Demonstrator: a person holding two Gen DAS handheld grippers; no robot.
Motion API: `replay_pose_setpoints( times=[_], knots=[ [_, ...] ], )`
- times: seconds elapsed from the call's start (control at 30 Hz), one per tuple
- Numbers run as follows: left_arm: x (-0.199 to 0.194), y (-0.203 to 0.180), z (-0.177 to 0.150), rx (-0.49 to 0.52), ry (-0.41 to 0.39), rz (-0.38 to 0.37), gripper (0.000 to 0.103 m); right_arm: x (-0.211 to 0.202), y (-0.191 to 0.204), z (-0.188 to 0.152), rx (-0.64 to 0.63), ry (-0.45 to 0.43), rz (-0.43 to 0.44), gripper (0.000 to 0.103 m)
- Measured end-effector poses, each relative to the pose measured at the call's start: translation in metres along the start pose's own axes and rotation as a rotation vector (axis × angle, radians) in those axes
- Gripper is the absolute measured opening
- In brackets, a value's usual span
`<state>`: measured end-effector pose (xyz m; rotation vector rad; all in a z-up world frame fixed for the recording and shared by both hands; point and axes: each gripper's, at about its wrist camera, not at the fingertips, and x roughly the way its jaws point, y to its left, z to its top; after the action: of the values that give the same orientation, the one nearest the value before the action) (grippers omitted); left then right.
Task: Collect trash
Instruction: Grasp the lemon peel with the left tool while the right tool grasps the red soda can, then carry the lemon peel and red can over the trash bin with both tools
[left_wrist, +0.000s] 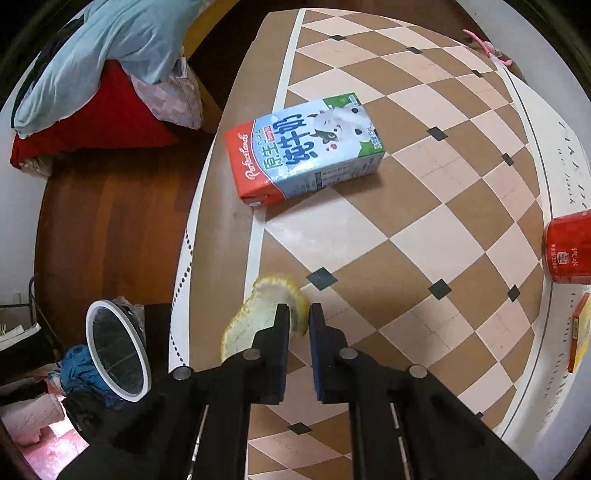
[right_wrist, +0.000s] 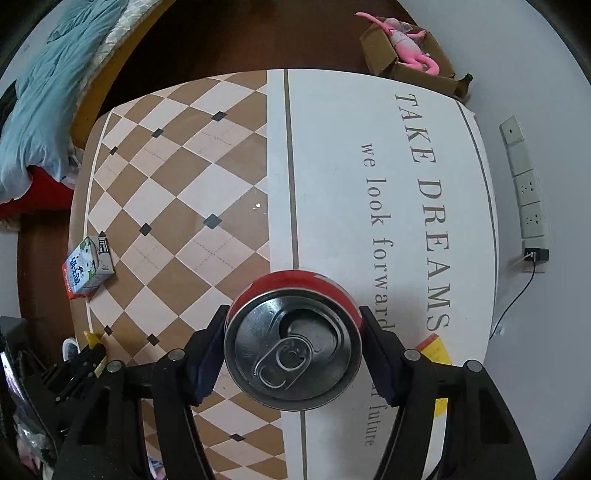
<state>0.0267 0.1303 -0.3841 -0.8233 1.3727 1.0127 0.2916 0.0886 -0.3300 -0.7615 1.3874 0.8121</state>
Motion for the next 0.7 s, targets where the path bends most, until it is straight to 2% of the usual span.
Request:
replay_pose_setpoints(
  times=[0.33, 0.7],
  knots=[
    [-0.013, 0.016, -0.007, -0.022, -0.043, -0.044, 0.005, -0.021, 0.007, -0.007, -0.025, -0.027, 0.015, 0.068],
    [-0.083, 0.065, -0.021, -0.157, -0.157, -0.145, 0.004, -0.049, 0.026, -0.025, -0.035, -0.049, 0.076, 0.068]
  ],
)
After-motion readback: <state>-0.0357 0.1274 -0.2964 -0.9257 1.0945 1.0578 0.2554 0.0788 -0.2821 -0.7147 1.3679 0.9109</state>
